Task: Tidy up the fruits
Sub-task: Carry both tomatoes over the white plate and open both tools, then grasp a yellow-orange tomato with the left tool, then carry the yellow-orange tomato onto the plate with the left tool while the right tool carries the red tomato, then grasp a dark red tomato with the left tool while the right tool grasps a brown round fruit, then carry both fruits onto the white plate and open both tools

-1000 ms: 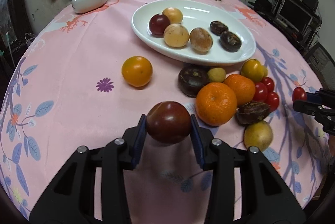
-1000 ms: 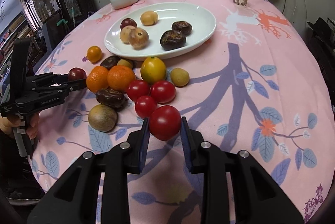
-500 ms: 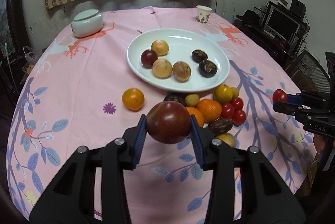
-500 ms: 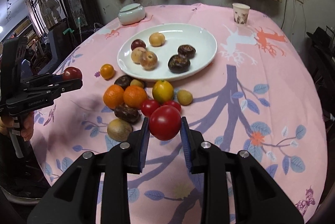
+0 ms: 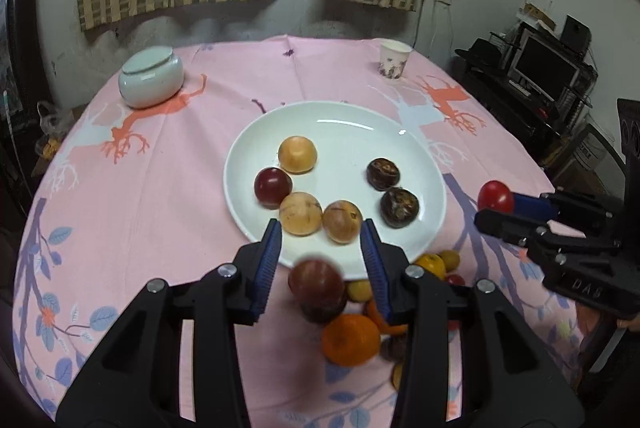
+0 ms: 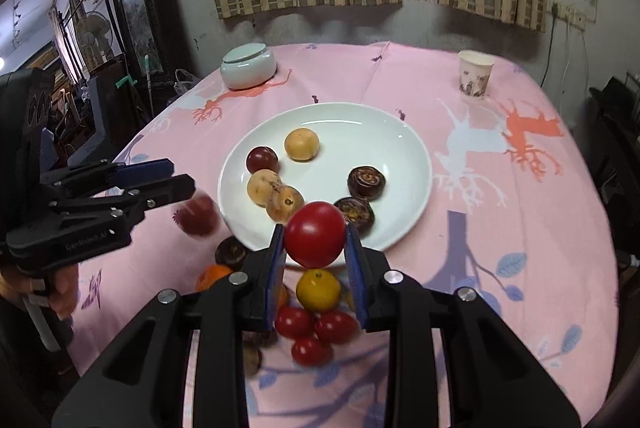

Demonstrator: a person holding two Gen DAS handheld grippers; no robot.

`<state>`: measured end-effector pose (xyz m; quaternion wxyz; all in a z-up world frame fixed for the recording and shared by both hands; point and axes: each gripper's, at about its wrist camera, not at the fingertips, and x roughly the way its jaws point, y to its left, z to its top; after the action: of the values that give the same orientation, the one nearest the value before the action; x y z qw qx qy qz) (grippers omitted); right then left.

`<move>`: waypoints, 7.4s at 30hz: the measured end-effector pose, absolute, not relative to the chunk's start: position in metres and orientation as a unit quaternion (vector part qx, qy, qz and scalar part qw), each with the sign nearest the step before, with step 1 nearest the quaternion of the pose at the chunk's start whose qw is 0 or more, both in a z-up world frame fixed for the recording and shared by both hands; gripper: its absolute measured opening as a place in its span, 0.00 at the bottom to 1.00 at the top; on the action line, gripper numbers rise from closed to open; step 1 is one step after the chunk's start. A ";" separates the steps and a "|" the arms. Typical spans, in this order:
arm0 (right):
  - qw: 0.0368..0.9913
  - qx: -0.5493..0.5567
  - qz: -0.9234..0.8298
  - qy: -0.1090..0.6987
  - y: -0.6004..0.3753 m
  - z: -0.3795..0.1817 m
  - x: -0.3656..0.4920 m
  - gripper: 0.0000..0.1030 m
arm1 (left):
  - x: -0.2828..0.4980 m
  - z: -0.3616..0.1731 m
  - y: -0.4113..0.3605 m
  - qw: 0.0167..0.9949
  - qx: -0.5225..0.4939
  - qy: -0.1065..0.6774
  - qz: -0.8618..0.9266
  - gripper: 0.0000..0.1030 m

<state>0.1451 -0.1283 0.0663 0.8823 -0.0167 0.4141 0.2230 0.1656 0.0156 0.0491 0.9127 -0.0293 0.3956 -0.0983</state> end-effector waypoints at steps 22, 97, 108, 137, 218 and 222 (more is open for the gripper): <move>0.859 -0.045 0.277 0.428 -0.091 0.053 0.156 0.28 | 0.169 -0.001 0.080 0.914 0.047 0.388 -0.108 0.89; 0.882 0.008 0.200 0.426 -0.146 0.053 0.178 0.59 | 0.232 0.044 0.017 0.909 -0.021 0.411 -0.062 0.81; 0.879 0.039 0.209 0.427 -0.163 0.059 0.111 0.61 | 0.173 0.072 0.085 0.920 -0.060 0.385 -0.039 0.89; 0.870 -0.005 0.255 0.423 -0.148 0.023 0.003 0.62 | -0.036 -0.017 0.151 0.900 0.008 0.418 0.126 0.90; 0.912 -0.027 0.204 0.354 -0.166 0.086 0.105 0.41 | 0.139 0.061 0.002 0.920 0.011 0.384 -0.083 0.39; 0.902 -0.039 0.215 0.374 -0.151 0.076 0.145 0.40 | 0.184 0.058 -0.007 0.914 0.002 0.396 -0.086 0.39</move>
<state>0.1453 -0.1505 0.0758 0.9015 -0.0390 0.3735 0.2150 0.1838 -0.0073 0.0577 0.9143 0.0019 0.3958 -0.0857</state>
